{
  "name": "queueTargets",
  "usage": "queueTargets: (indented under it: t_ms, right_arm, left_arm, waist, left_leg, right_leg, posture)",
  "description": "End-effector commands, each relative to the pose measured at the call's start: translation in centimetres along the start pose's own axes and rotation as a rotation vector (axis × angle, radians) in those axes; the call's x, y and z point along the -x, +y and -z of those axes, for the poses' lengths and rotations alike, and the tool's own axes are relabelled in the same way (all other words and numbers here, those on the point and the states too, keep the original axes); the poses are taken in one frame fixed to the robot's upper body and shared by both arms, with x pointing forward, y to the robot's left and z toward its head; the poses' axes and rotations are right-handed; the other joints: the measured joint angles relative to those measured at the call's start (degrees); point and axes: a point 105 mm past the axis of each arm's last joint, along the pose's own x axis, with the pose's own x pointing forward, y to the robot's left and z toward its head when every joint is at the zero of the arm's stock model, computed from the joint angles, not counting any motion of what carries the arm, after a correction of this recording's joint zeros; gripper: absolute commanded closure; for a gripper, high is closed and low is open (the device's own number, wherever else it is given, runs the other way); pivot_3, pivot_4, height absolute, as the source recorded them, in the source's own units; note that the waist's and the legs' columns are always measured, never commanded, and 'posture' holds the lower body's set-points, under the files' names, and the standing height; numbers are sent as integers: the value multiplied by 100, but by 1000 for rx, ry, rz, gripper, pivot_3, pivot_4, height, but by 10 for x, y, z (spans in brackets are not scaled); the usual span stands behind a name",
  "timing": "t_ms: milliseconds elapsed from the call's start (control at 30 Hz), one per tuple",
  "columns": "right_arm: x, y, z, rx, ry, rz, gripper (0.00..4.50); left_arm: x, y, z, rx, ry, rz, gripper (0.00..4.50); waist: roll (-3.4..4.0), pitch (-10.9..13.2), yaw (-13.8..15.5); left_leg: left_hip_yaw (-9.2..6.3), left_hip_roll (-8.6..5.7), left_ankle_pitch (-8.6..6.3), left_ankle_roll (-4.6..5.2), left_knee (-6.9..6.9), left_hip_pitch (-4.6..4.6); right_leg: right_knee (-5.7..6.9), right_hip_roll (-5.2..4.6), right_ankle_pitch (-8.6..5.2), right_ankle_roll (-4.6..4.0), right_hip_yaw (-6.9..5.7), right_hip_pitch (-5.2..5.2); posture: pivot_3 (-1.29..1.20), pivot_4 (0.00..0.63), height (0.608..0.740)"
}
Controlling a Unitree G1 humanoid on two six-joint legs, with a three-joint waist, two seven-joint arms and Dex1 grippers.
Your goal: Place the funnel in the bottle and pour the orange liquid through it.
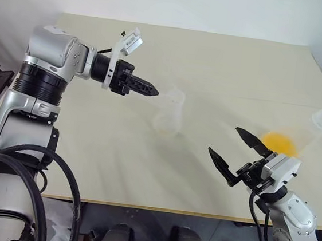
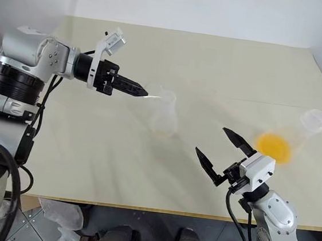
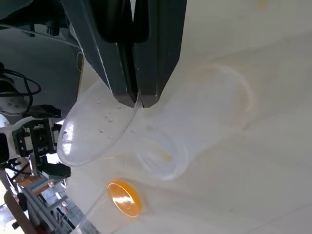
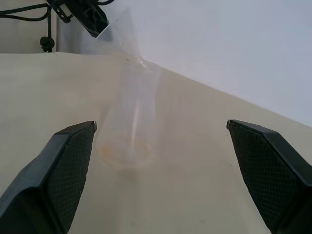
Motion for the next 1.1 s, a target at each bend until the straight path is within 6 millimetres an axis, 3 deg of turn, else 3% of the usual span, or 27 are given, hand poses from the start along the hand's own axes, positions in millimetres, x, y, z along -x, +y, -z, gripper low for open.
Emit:
queueTargets:
  t_ms: [33, 133, 500, 667, 767, 900, 1100]
  right_arm:
    - [-1, -1, -9, 24, -36, 13, 0]
    - [-1, 0, -9, 26, -35, 17, 0]
    - [-5, 2, -7, 25, -36, 11, 0]
    - [-6, 1, -7, 27, -38, 6, 0]
    - [-6, 0, -6, 29, -39, 8, 0]
    - [-2, -6, -8, 31, -36, 27, 0]
    - [14, -26, -14, 16, -21, 125, 0]
  left_arm:
    - [2, -6, -15, -54, -31, -2, 4286]
    - [-1, -6, -21, -76, -58, 3, 3530]
    - [0, -7, -34, -193, -206, 42, 29]
    - [6, -9, -34, -306, -288, 71, 29]
    - [24, -9, -28, -465, -420, 94, 29]
    - [46, 9, -14, -524, -578, 2, 29]
    - [52, 11, 52, -730, -545, -50, 29]
  waist:
    - [0, 0, -6]
    - [0, 0, -3]
    - [0, 0, -4]
    - [0, 0, -8]
    - [0, 0, -28]
    - [0, 0, -27]
    - [1, -1, -7]
  left_leg:
    - [1, 1, 0, 0, 0, 0]
    - [3, 1, 0, 0, 2, 0]
    - [2, 0, 0, 0, 2, 0]
    - [2, 1, 0, 0, 4, 0]
    - [2, 2, 0, 0, 4, 2]
    - [1, 5, 0, 0, 8, 1]
    - [-1, 1, 0, 1, 7, 3]
  right_leg:
    - [0, 0, 0, 0, 0, 0]
    - [1, 0, 0, 0, 1, 0]
    - [2, -1, 0, 0, 1, -1]
    - [5, -1, 0, 0, 0, -1]
    - [6, -2, 0, 0, 1, -3]
    - [9, -1, 0, 0, -2, -3]
    - [11, -5, 0, 0, -1, -2]
  posture:
    - [0, 150, 740]
    - [0, 150, 740]
    - [0, 150, 740]
    - [0, 150, 740]
    - [0, 150, 740]
    - [0, 150, 740]
    - [0, 150, 740]
